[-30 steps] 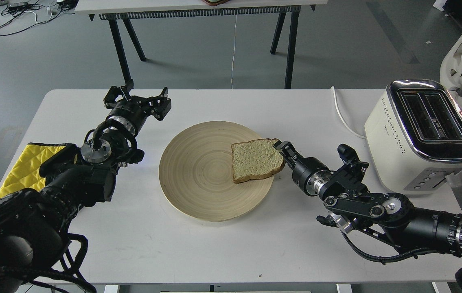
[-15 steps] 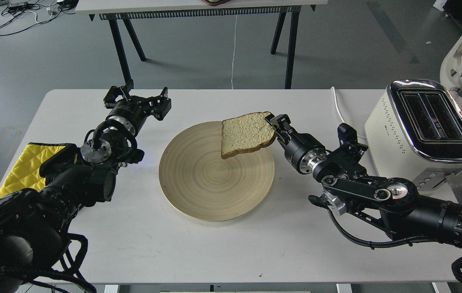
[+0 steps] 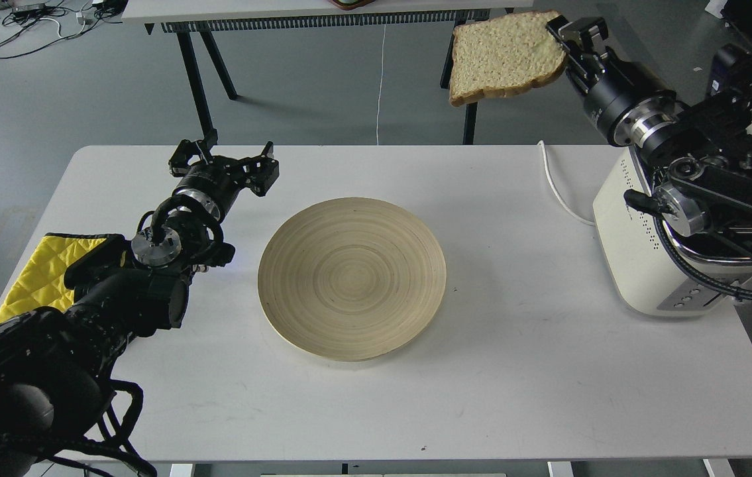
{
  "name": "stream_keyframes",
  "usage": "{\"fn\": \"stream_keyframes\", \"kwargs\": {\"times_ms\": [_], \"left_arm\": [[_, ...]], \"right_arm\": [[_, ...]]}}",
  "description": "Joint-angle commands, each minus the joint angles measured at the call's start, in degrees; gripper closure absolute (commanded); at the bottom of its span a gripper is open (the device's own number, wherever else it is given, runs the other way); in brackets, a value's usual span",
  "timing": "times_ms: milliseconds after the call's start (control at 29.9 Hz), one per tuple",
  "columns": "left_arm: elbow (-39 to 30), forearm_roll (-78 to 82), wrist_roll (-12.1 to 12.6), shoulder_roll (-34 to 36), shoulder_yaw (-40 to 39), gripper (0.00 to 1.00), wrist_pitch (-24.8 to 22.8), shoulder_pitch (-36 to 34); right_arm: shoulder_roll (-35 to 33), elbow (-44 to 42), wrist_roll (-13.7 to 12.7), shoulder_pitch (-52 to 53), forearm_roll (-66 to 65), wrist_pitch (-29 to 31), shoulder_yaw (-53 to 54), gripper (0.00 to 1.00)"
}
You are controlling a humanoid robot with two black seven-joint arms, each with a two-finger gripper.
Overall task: Put bread in toaster with right arm
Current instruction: 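Carry the bread slice over the toaster slot with the right gripper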
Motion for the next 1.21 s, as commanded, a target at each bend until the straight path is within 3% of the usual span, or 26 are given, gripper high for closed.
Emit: {"fn": "stream_keyframes", "kwargs": {"times_ms": [0,167,402,603,1172], "left_arm": [[0.0,0.03,0.0,0.0,0.0,0.0,0.0,0.0],[0.0,0.03,0.0,0.0,0.0,0.0,0.0,0.0],[0.0,0.03,0.0,0.0,0.0,0.0,0.0,0.0],[0.0,0.03,0.0,0.0,0.0,0.0,0.0,0.0],[0.0,0.03,0.0,0.0,0.0,0.0,0.0,0.0]], "right_arm": [[-9.77,2.53,-0.23,7.18,-0.93,0.2,-7.66,0.92],[-20.84,5.17,-0.31,13.08,-6.79,0.55,-16.45,0.91],[-29.65,5.7,-0.14,12.91,-13.84,0.73,-25.33,0.91],[-30.71,5.61,0.39,11.51,-15.69,0.73,-31.15,0.91],[-28.25,5.08,0.12,5.44,-16.48,0.64,-31.24,0.91]]}}
